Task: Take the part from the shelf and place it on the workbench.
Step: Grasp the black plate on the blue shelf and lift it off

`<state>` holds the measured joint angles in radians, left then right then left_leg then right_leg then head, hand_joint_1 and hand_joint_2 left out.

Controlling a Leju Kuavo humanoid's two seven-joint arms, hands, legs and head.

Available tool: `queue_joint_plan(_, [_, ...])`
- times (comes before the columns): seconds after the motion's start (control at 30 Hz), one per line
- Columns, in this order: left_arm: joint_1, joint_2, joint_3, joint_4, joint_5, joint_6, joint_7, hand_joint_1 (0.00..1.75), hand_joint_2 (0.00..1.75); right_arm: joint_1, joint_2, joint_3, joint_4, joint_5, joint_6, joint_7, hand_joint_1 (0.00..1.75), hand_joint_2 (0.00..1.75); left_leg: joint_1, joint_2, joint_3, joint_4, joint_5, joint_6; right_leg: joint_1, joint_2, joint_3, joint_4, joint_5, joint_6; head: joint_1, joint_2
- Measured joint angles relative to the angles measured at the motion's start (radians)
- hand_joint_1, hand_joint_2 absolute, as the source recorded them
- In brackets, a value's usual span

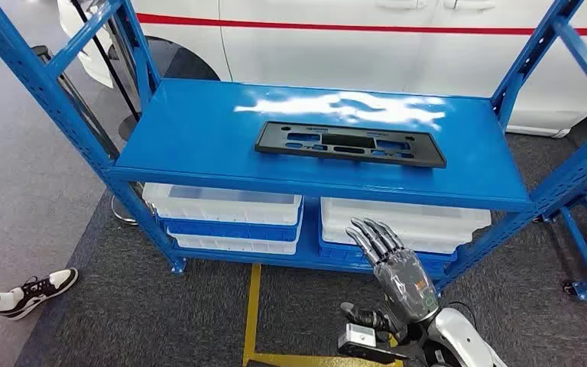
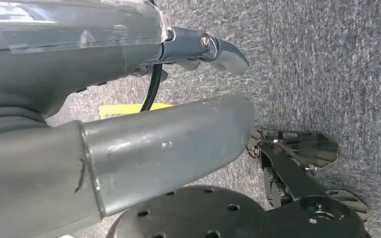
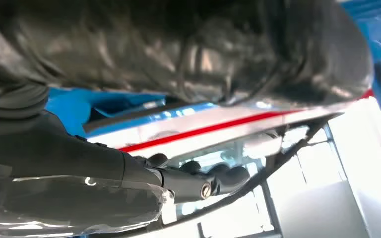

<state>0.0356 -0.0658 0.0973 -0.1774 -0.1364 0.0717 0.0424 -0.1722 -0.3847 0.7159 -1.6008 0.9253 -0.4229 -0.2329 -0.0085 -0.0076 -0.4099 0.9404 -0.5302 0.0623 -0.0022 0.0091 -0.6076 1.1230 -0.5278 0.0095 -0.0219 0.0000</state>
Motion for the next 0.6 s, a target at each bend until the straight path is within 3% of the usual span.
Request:
queue_joint_plan(0.07, [0.001, 0.000, -0.001, 0.001, 0.000, 0.000, 0.000, 0.00, 0.00, 0.010, -0.004, -0.006, -0.005, -0.009, -0.002, -0.001, 0.00, 0.00, 0.000, 0.001, 0.001, 0.000, -0.001, 0.000, -0.004, -0.001, -0.043, 0.074, -0.022, 0.004, 0.000, 0.000])
queue_joint_plan(0.1, [0.002, 0.001, -0.002, 0.002, -0.001, 0.000, 0.000, 0.00, 0.00, 0.020, -0.007, -0.014, -0.011, -0.020, -0.004, -0.003, 0.00, 0.00, 0.001, 0.001, 0.002, 0.001, -0.003, 0.000, -0.008, -0.002, -0.081, 0.135, -0.036, 0.008, 0.000, 0.000])
queue_joint_plan(0.13, [0.003, 0.001, -0.003, 0.003, -0.001, 0.000, -0.001, 0.00, 0.00, 0.030, -0.011, -0.023, -0.017, -0.037, -0.005, -0.007, 0.00, 0.00, 0.001, 0.001, 0.006, 0.002, -0.007, -0.002, -0.012, -0.002, -0.109, 0.171, -0.032, 0.011, 0.000, 0.000])
queue_joint_plan(0.17, [0.004, 0.001, -0.004, 0.004, -0.001, 0.000, -0.001, 0.00, 0.00, 0.040, -0.014, -0.035, -0.025, -0.056, -0.006, -0.012, 0.00, 0.00, 0.002, 0.001, 0.012, 0.003, -0.013, -0.004, -0.016, -0.003, -0.121, 0.171, -0.007, 0.015, 0.000, 0.000])
queue_joint_plan(0.27, [0.007, 0.002, -0.005, 0.005, -0.002, 0.000, -0.003, 0.00, 0.00, 0.067, -0.020, -0.083, -0.050, -0.105, -0.003, -0.036, 0.00, 0.00, 0.006, 0.000, 0.032, 0.016, -0.044, -0.018, -0.022, -0.007, -0.076, 0.021, 0.114, 0.023, 0.000, 0.000])
queue_joint_plan(0.33, [0.006, 0.002, -0.006, 0.008, -0.003, 0.000, -0.004, 0.00, 0.00, 0.093, -0.023, -0.126, -0.068, -0.123, 0.001, -0.051, 0.00, 0.00, 0.004, -0.001, 0.028, 0.030, -0.063, -0.030, -0.019, -0.009, -0.050, -0.044, 0.119, 0.015, 0.000, 0.000])
queue_joint_plan(0.4, [0.004, 0.003, -0.009, 0.009, -0.003, 0.000, -0.004, 0.00, 0.00, 0.117, -0.024, -0.168, -0.082, -0.122, 0.010, -0.061, 0.00, 0.00, 0.004, -0.001, 0.025, 0.031, -0.071, -0.039, -0.016, -0.005, -0.045, -0.052, 0.095, 0.000, 0.000, 0.000])
queue_joint_plan(0.47, [0.000, 0.005, -0.011, 0.010, -0.004, -0.001, -0.004, 0.00, 0.00, 0.132, -0.024, -0.195, -0.090, -0.109, 0.022, -0.065, 0.00, 0.00, 0.006, 0.002, 0.025, 0.047, -0.088, -0.049, -0.018, -0.004, -0.038, -0.056, 0.088, -0.013, -0.002, 0.000])
queue_joint_plan(0.53, [-0.001, 0.006, -0.014, 0.010, -0.005, -0.001, -0.003, 0.00, 0.00, 0.142, -0.024, -0.211, -0.095, -0.093, 0.030, -0.066, 0.00, 0.00, 0.010, 0.002, -0.024, 0.145, -0.131, -0.060, -0.020, -0.006, -0.027, -0.062, 0.082, -0.023, -0.003, 0.000])
queue_joint_plan(0.6, [-0.002, 0.006, -0.016, 0.010, -0.007, -0.002, -0.002, 0.00, 0.00, 0.149, -0.023, -0.219, -0.096, -0.083, 0.035, -0.064, 0.00, 0.00, 0.013, 0.002, -0.122, 0.294, -0.176, -0.068, -0.020, -0.008, -0.021, -0.063, 0.075, -0.027, -0.004, 0.000])
